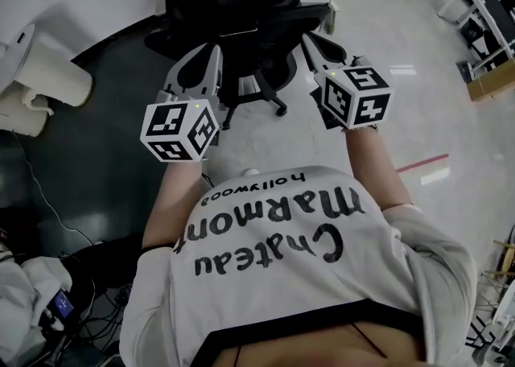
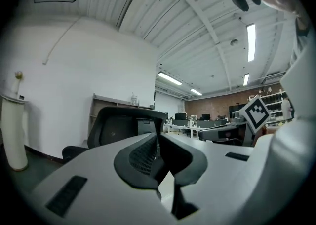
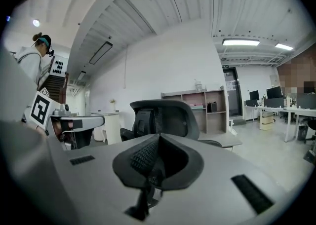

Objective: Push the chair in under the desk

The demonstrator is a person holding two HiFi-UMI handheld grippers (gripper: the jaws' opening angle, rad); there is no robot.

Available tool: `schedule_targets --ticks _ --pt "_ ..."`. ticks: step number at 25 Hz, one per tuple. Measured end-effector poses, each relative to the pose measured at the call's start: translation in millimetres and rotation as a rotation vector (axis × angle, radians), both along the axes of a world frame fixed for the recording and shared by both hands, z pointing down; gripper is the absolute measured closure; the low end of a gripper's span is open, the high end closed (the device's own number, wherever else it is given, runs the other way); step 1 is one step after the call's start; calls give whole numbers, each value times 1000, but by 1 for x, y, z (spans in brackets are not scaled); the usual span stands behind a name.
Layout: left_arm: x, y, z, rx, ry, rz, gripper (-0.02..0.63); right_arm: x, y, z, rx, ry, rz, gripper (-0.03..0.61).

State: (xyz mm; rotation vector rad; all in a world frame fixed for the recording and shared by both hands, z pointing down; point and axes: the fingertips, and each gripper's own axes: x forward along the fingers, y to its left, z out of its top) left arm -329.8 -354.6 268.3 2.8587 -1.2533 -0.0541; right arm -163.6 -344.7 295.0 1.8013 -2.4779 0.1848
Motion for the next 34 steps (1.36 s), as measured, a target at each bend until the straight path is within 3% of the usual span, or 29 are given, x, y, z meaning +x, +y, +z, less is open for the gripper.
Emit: schedule_targets --ticks 13,34 --pt "-16 59 27 -80 -6 -59 581 -8 45 25 -73 -12 -14 571" --pt "-4 127 43 -98 10 -126 581 6 109 54 -104 -10 -79 571"
